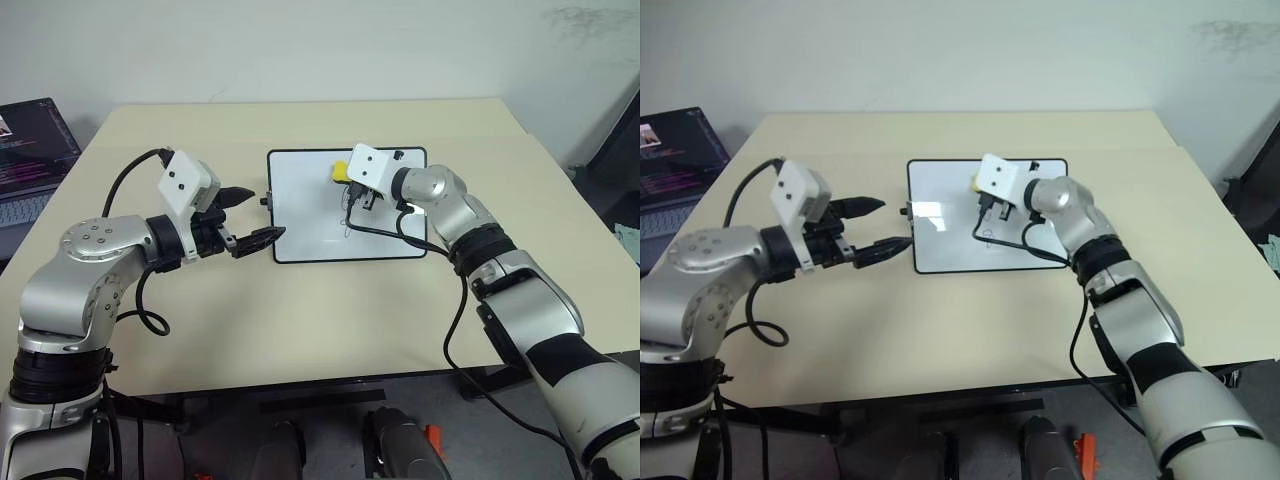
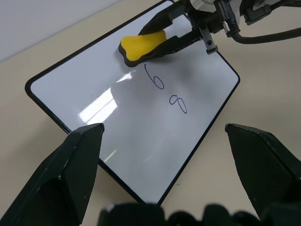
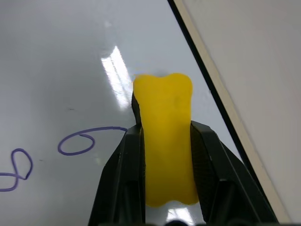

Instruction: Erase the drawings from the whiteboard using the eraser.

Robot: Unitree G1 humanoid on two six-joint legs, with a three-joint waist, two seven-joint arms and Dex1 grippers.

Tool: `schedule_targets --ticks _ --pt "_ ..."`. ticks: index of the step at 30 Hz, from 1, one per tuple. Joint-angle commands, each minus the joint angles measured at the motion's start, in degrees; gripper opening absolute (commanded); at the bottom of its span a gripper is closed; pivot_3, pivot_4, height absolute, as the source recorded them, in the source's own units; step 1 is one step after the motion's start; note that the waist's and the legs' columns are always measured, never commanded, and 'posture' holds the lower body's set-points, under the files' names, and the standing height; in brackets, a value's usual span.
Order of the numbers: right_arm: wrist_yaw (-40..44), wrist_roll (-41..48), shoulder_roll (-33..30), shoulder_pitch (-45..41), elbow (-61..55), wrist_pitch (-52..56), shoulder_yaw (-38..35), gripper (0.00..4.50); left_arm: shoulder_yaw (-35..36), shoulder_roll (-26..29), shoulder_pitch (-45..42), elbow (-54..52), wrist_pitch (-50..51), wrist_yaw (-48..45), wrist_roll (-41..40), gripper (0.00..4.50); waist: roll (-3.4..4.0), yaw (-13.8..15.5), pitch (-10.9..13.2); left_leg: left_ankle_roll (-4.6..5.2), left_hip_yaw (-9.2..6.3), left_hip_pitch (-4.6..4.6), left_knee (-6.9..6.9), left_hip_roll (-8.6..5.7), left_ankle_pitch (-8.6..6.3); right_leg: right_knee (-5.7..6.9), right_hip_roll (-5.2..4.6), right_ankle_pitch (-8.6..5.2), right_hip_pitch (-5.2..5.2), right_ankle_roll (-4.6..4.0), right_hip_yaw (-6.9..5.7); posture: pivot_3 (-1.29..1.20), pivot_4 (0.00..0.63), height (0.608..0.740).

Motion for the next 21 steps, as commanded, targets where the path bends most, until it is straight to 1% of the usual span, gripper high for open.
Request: schedule_targets --ticks 1,5,10,17,21 --pt "-2.66 -0.95 -2.42 -2.73 1.52 -0.39 -1.21 0.98 0.27 0.16 -1.23 -0.41 -1.53 -0.36 0.29 4.5 0.0 0.02 0.0 0.0 0.0 0.0 0.0 -0.01 0.0 -0.01 -0.01 0.0 0.0 0.0 0.01 0.0 0.15 0.74" --pt "-2.66 -0.82 -3.21 -2.83 1.31 -0.91 -0.82 0.98 0.08 0.15 -1.44 -0.18 -1.71 -0.43 0.33 4.5 0.0 0.02 0.0 0.0 0.0 -0.02 -0.01 -0.01 0.0 -0.06 -0.01 0.0 0.0 0.0 0.0 0.0 0.15 0.74" --pt "-0.18 -0.88 -3.56 -0.69 -1.68 -1.39 -0.04 0.98 -0.24 0.26 -1.64 0.22 -2.11 -0.51 0.32 4.5 0.0 -0.04 0.0 0.0 0.0 -0.02 -0.03 0.0 0.0 -0.04 -0.01 -0.01 -0.01 0.0 0.0 0.0 0.15 0.74" --pt "1.75 -1.15 -2.16 3.07 -7.67 0.15 0.45 0.98 -0.58 0.15 -2.05 0.54 -2.21 -0.64 0.46 4.5 0.0 -0.1 0.0 0.0 0.0 -0.01 -0.02 0.0 0.0 -0.01 0.0 0.0 -0.02 0.01 0.01 0.0 0.15 0.74" --pt "1.75 -2.24 -1.84 4.14 -8.85 0.74 0.89 0.98 -0.53 0.15 -2.08 0.49 -2.11 -0.71 0.4 4.5 0.0 -0.11 0.0 0.0 0.0 -0.01 -0.02 0.0 0.0 -0.01 0.0 0.0 -0.02 0.01 0.0 0.0 0.15 0.74"
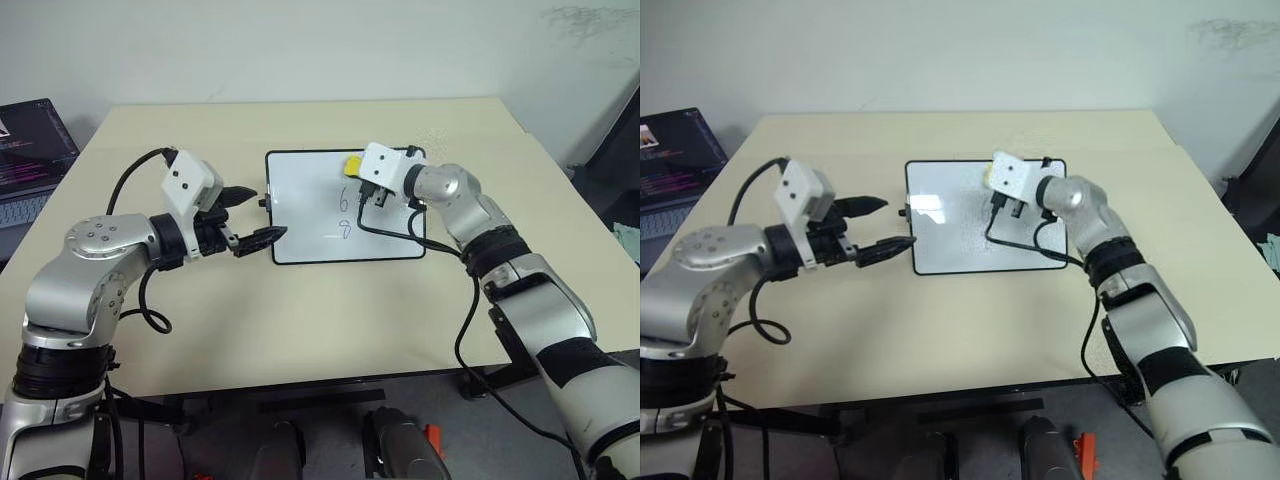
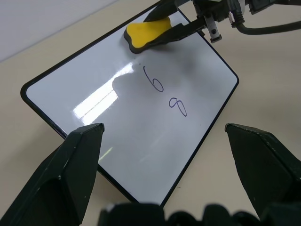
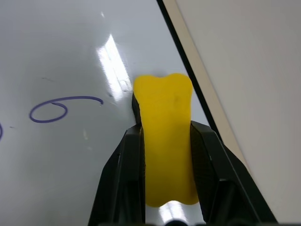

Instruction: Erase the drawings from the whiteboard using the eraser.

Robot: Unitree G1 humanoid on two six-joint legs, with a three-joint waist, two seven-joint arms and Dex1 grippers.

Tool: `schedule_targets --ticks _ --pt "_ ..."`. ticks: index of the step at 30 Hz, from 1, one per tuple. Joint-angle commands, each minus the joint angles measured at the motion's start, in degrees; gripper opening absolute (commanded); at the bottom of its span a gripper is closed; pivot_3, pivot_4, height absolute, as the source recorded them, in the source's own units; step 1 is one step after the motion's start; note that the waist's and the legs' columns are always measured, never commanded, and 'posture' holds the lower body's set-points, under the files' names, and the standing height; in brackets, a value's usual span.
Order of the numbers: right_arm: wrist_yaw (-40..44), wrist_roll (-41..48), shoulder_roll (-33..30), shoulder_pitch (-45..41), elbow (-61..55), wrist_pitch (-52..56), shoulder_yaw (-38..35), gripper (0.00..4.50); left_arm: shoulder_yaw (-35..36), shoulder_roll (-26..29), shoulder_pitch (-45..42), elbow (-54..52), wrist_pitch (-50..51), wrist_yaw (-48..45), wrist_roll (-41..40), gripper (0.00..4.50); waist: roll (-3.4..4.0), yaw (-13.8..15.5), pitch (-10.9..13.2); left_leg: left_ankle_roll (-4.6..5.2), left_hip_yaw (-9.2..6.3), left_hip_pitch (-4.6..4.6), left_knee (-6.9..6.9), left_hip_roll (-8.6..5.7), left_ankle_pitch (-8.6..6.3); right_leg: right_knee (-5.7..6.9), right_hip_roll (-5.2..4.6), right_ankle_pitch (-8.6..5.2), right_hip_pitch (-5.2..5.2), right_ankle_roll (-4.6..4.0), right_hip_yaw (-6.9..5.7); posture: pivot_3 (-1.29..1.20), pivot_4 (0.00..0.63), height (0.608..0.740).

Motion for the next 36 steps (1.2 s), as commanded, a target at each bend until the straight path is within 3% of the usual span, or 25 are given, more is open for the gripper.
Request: schedule_targets --ticks 1,16,29,33,36 --pt "0.18 -0.67 0.12 0.46 -1.97 0.58 0.57 0.98 0.69 0.17 -1.08 -0.88 -1.04 -0.31 0.01 4.5 0.0 0.0 0.0 0.0 0.0 0.0 0.0 0.0 0.0 0.0 0.0 0.0 0.0 0.0 0.0 0.0 0.15 0.74" --pt "1.18 -1.26 -0.03 1.55 -2.41 1.1 1.64 0.98 0.88 0.09 -1.17 -0.62 -1.1 -0.49 0.39 4.5 0.0 0.0 0.0 0.0 0.0 0.01 0.01 0.0 0.0 0.0 0.0 0.0 0.01 0.0 0.0 0.0 0.15 0.74" --pt "-4.83 -1.45 -1.0 -3.65 4.24 0.17 0.33 0.98 0.94 -0.01 -1.17 -0.95 -1.08 -0.36 0.51 4.5 0.0 0.03 0.0 0.0 -0.01 0.01 0.03 -0.01 0.01 0.0 0.0 0.01 0.02 -0.01 0.0 0.0 0.15 0.74" --pt "-3.62 -1.26 -1.04 -3.03 3.57 -0.22 0.75 0.98 0.95 0.01 -1.01 -1.19 -0.97 -0.31 0.47 4.5 0.0 0.03 0.0 0.01 -0.01 0.0 0.03 -0.01 0.01 0.0 0.0 0.01 0.02 -0.01 0.0 0.0 0.15 0.74" --pt "0.61 3.66 -0.61 -2.36 -0.14 1.39 -2.55 0.98 0.8 -0.08 -1.15 -1.21 -0.93 -0.23 0.5 4.5 0.0 0.05 0.0 0.01 -0.01 0.01 0.03 -0.01 0.01 0.0 0.0 0.01 0.02 -0.01 0.0 0.0 0.15 0.74"
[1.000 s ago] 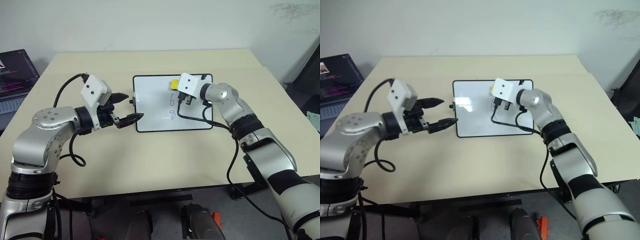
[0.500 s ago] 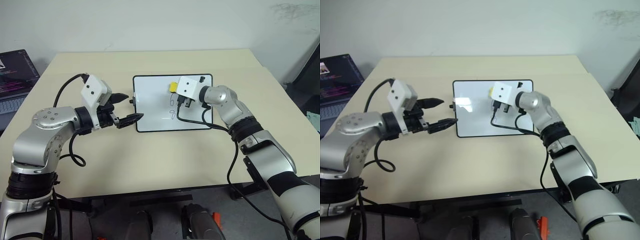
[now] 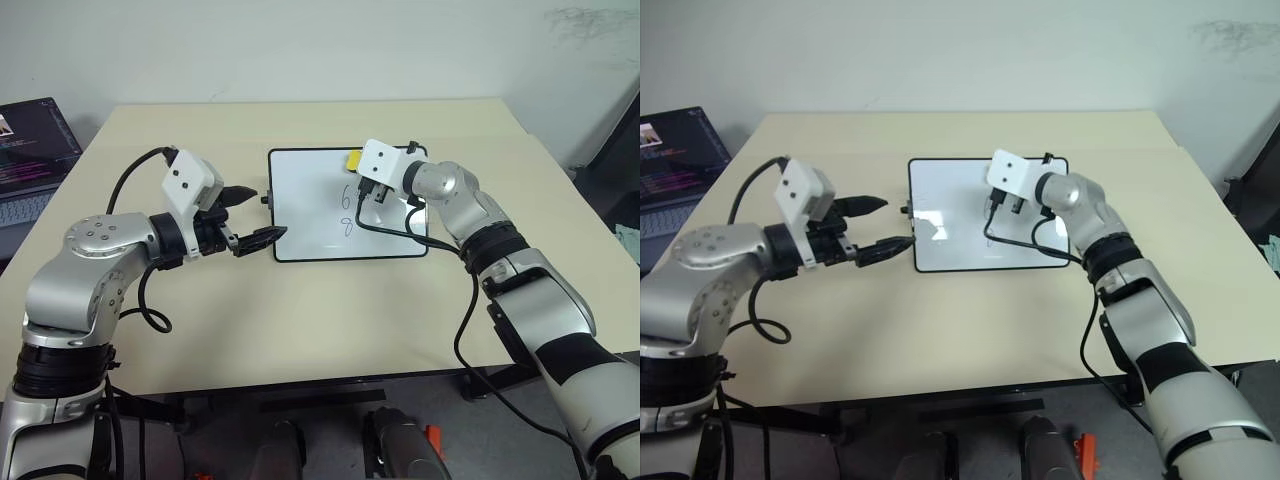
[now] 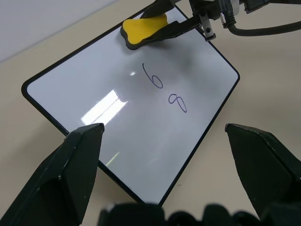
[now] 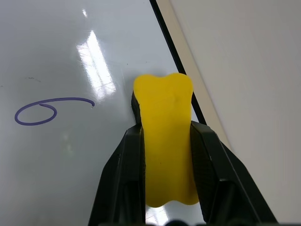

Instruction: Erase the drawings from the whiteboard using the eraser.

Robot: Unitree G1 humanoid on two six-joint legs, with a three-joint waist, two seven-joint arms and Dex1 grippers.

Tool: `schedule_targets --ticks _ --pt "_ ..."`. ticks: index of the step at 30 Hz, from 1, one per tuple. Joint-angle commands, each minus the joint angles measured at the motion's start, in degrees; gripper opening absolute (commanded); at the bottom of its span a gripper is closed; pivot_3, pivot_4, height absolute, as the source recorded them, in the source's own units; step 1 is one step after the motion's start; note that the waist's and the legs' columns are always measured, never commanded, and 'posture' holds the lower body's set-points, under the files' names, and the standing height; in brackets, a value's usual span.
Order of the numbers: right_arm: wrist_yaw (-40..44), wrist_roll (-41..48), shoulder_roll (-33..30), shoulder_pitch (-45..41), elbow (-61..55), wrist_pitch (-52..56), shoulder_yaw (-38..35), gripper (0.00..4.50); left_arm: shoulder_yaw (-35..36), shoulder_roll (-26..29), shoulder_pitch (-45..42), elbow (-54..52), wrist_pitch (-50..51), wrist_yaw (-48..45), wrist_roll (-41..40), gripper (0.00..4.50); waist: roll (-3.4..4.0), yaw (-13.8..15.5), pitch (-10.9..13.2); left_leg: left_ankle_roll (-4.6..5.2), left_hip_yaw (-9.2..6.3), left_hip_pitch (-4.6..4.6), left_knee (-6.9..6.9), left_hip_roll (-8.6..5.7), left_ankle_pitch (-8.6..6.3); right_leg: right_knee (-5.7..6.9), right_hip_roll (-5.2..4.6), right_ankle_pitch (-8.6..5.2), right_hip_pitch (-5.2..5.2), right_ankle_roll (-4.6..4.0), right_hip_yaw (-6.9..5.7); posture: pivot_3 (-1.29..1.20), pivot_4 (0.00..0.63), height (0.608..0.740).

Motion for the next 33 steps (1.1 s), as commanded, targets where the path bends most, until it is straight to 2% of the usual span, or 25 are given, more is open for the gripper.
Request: schedule_targets --ticks 1,6,11,19,23,33 --pt "4.43 5.31 -0.44 0.07 -5.15 2.23 -4.5 0.98 0.8 -0.02 -1.03 -1.36 -0.9 0.27 -0.04 4.5 0.0 0.04 0.0 0.0 0.0 0.0 0.0 0.0 0.0 0.0 0.0 0.0 0.0 0.0 0.0 0.0 0.15 0.74" --pt "10.11 12.86 -2.61 2.33 -15.99 8.53 -10.61 0.98 1.28 0.3 -0.81 -1.2 -1.03 0.11 -0.07 4.5 0.0 0.24 0.01 0.0 -0.03 -0.07 -0.03 0.01 0.0 -0.03 0.0 0.0 -0.04 0.01 -0.03 0.0 0.15 0.74" --pt "14.19 23.86 -7.04 6.3 -30.93 16.75 -19.94 0.98 2.22 1.06 0.22 -1.1 -1.05 -0.14 -0.04 4.5 0.0 1.08 0.01 0.0 -0.06 -0.11 -0.09 0.01 -0.01 -0.11 -0.01 -0.01 -0.04 0.01 -0.06 0.0 0.15 0.74" --pt "11.07 41.38 -11.18 17.6 -42.4 30.95 -38.16 0.98 2.51 1.3 1.09 -0.07 -1.58 -0.63 0.16 4.5 0.0 1.58 0.01 0.0 -0.03 -0.08 -0.04 0.01 0.0 -0.1 -0.01 -0.03 0.01 -0.03 -0.05 0.0 0.15 0.74" --pt "9.22 45.21 -13.44 23.7 -43.91 31.67 -44.05 0.98 1.83 0.97 0.98 1.35 -2.15 -1.0 0.5 4.5 0.0 1.6 0.01 0.01 0.04 -0.07 -0.05 0.01 -0.01 -0.11 -0.01 -0.03 -0.01 -0.02 -0.02 0.0 0.15 0.74" --pt "7.17 50.25 -16.17 32.84 -50.09 31.31 -47.98 0.98 2.44 1.95 2.08 2.86 -2.43 -2.23 0.67 4.5 0.01 1.27 0.01 0.01 0.19 0.0 -0.06 0.03 -0.01 -0.08 0.0 -0.03 -0.02 -0.02 0.1 0.0 0.15 0.74"
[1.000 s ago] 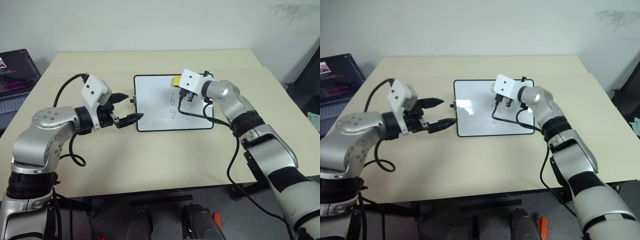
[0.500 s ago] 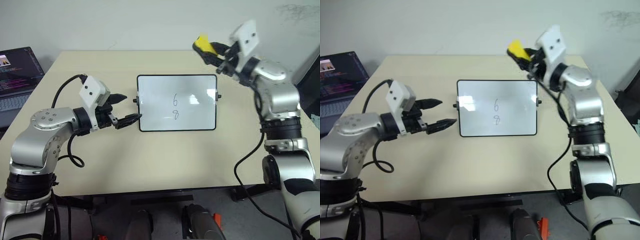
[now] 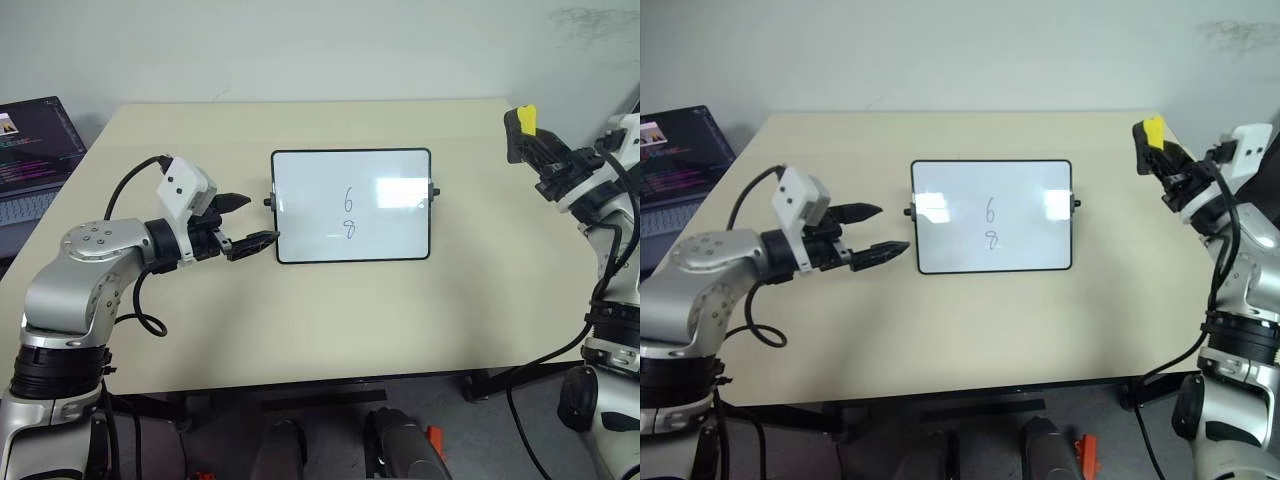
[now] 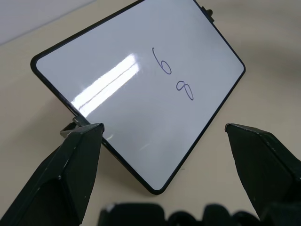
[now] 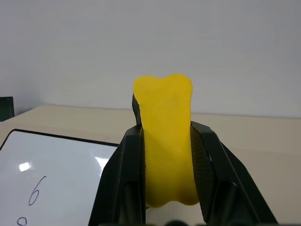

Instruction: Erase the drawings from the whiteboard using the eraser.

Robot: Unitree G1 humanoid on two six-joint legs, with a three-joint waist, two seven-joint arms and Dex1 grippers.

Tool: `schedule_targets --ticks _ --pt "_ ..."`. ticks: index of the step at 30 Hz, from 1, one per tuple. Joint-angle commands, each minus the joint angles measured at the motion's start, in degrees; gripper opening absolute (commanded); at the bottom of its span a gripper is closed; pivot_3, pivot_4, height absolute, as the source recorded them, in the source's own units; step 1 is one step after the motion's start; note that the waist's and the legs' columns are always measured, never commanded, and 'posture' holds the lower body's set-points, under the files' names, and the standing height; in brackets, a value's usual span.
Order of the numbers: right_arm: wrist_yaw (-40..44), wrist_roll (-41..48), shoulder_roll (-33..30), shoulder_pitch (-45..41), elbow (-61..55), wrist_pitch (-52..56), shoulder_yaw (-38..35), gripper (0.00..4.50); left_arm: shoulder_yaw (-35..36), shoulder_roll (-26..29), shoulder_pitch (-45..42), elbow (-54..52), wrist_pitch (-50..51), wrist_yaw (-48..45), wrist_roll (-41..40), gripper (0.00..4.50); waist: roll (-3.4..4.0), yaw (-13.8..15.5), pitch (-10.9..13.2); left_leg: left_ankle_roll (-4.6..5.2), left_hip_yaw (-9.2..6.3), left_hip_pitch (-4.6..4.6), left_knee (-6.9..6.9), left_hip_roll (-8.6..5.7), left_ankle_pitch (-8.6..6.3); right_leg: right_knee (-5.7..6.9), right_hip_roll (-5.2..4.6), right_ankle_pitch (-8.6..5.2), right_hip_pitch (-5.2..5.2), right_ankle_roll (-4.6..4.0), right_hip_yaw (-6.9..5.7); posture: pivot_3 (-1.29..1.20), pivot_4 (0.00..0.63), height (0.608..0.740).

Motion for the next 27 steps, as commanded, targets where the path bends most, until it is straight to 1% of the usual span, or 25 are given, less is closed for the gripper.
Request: schedule_targets --ticks 1,5,9,12,14,16,18,20,23,25,27 --pt "-0.65 2.59 -1.89 0.55 -3.94 -0.88 -1.98 0.98 2.01 1.24 0.45 -0.72 -0.88 -0.73 -0.26 4.5 0.0 0.09 0.0 0.0 0.0 -0.01 0.0 0.0 0.0 -0.02 0.0 0.0 0.01 0.0 0.0 0.0 0.15 0.74" --pt "-1.12 3.32 -2.36 0.45 -3.86 -1.12 -1.19 0.98 2.32 1.17 0.7 -1.12 -0.54 -0.82 -0.68 4.5 0.0 0.12 0.0 0.0 0.04 -0.02 0.01 0.0 0.0 -0.06 -0.02 -0.01 0.01 -0.02 0.02 0.0 0.15 0.74" --pt "-2.33 2.89 -1.58 -0.4 -3.39 -1.7 0.32 0.98 3.53 1.18 2.95 -2.6 0.01 -0.94 -1.43 4.5 0.0 0.04 0.0 0.0 0.05 -0.01 0.0 0.0 0.0 -0.05 -0.01 -0.01 -0.01 -0.02 0.04 0.0 0.15 0.74" --pt "-3.03 -0.08 -1.37 -0.68 -3.78 -3.19 3.96 0.98 4.18 1.35 4.0 -3.61 0.43 -0.91 -2.03 4.5 0.0 0.06 0.0 0.0 0.05 -0.02 0.0 0.01 0.0 -0.05 -0.01 -0.02 -0.01 -0.02 0.02 0.0 0.15 0.74" --pt "-2.85 -3.63 -2.03 -1.36 -5.41 -4.48 8.85 0.98 4.34 1.51 4.27 -3.84 0.64 -1.01 -2.23 4.5 0.0 0.08 0.0 0.0 0.05 -0.01 0.0 0.01 0.0 -0.05 -0.01 -0.05 0.0 -0.08 0.03 0.0 0.15 0.74" --pt "-2.17 -8.08 -2.27 -2.7 -7.28 -5.99 15.23 0.98 4.34 1.54 4.32 -3.93 0.75 -1.0 -2.28 4.5 0.0 -0.01 0.0 0.0 0.07 -0.01 0.01 0.01 0.0 -0.04 -0.01 -0.15 -0.01 -0.26 0.05 0.0 0.15 0.74" --pt "-1.05 -14.89 -2.84 -4.16 -7.91 -9.21 22.9 0.98 4.02 1.43 4.02 -3.79 0.78 -0.89 -2.21 4.5 0.0 -0.07 0.0 0.0 0.11 0.01 0.01 0.02 0.0 -0.03 -0.01 -0.16 -0.03 -0.28 0.08 0.0 0.15 0.74" --pt "-0.9 -18.95 -2.04 -6.11 -7.79 -11.09 27.84 0.98 3.7 1.28 3.61 -3.59 0.84 -0.86 -2.18 4.5 0.0 0.0 0.0 0.0 0.1 0.01 0.0 0.03 0.0 -0.03 0.0 -0.17 -0.05 -0.29 0.05 0.0 0.15 0.74" --pt "-0.41 -27.29 -0.12 -10.18 -6.52 -16.29 36.94 0.98 2.88 0.95 2.8 -3.19 0.6 -1.06 -1.93 4.5 0.0 0.16 0.0 -0.01 0.09 -0.04 0.0 0.02 0.0 -0.06 -0.01 -0.18 -0.06 -0.29 0.03 0.0 0.15 0.74" --pt "-0.28 -31.67 1.05 -12.64 -4.64 -18.28 41.16 0.98 2.56 0.67 2.18 -2.8 0.48 -0.97 -1.79 4.5 -0.01 0.17 0.0 -0.01 0.09 -0.05 0.0 0.02 -0.01 -0.09 -0.01 -0.17 -0.06 -0.29 0.02 0.0 0.15 0.74" --pt "-0.29 -33.97 2.74 -14.87 -2.22 -19.4 43.48 0.98 2.33 0.53 1.82 -2.62 0.44 -0.95 -1.67 4.5 -0.01 0.21 0.01 -0.01 0.08 -0.05 0.0 0.02 -0.01 -0.09 -0.01 -0.17 -0.06 -0.29 0.02 0.0 0.15 0.74"
